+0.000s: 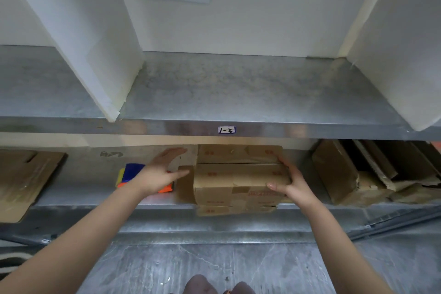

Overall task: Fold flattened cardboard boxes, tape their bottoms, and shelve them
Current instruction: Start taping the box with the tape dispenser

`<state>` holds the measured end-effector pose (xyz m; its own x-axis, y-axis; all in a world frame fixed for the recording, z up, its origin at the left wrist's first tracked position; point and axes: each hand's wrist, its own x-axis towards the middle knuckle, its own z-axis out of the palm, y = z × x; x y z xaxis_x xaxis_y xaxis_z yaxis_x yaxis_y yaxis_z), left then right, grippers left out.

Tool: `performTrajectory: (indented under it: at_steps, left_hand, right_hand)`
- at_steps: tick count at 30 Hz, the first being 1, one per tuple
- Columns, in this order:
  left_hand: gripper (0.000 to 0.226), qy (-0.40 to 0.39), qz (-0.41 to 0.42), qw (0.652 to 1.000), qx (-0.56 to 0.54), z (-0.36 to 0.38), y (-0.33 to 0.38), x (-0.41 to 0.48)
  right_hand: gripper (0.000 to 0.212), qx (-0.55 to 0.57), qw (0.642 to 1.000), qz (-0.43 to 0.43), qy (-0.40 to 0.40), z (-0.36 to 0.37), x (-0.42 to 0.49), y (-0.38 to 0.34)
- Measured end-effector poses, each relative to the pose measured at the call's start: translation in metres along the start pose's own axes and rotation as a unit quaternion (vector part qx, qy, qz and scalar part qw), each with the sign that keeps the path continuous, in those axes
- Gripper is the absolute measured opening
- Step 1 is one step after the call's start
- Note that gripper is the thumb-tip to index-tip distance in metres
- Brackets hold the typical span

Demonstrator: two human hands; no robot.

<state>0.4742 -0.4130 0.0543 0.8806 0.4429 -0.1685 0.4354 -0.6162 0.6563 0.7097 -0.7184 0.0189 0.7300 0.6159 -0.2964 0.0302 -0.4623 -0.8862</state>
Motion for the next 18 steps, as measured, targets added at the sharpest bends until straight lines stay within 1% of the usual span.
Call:
performTrajectory:
  at_steps: [1,2,4,8,10,12,14,16,18]
  left_hand:
    - [0.061,-0.004,0.018,1.0,-0.024,0.011,0.015,0.002]
    - [0.059,-0.013,0.038,0.999,-0.025,0.024,0.028,0.004]
    - [0.058,-0.026,0.06,0.998,0.008,0.048,0.046,0.009]
    - [0.06,-0.007,0.052,0.994,0.1,0.071,0.052,0.016]
    - [0.069,-0.016,0.055,0.99,0.129,0.071,0.049,0.015]
    - [0.09,-0.017,0.078,0.978,0.191,0.07,0.045,0.015]
    - [0.101,-0.018,0.087,0.968,0.235,0.068,0.042,0.016]
    - [0.1,-0.013,0.084,0.971,0.225,0.067,0.042,0.016]
    - [0.092,-0.016,0.071,0.979,0.193,0.068,0.044,0.013]
  right_hand:
    - [0.091,-0.005,1.0,-0.003,0.01,0.001,-0.001,0.001]
    - [0.091,-0.015,1.0,-0.007,0.021,0.002,-0.002,0.003]
    - [0.091,-0.052,0.998,-0.009,0.03,0.002,-0.004,0.005]
    - [0.063,-0.122,0.992,-0.035,0.004,-0.001,-0.005,-0.001]
    - [0.058,-0.143,0.989,-0.031,-0.001,0.001,-0.003,-0.006]
    - [0.061,-0.19,0.981,-0.029,0.006,0.007,-0.002,-0.011]
    - [0.062,-0.225,0.973,-0.036,0.017,0.013,0.0,-0.014]
    - [0.062,-0.225,0.973,-0.037,0.03,0.016,0.0,-0.015]
    - [0.065,-0.25,0.967,-0.041,0.036,0.016,-0.003,-0.013]
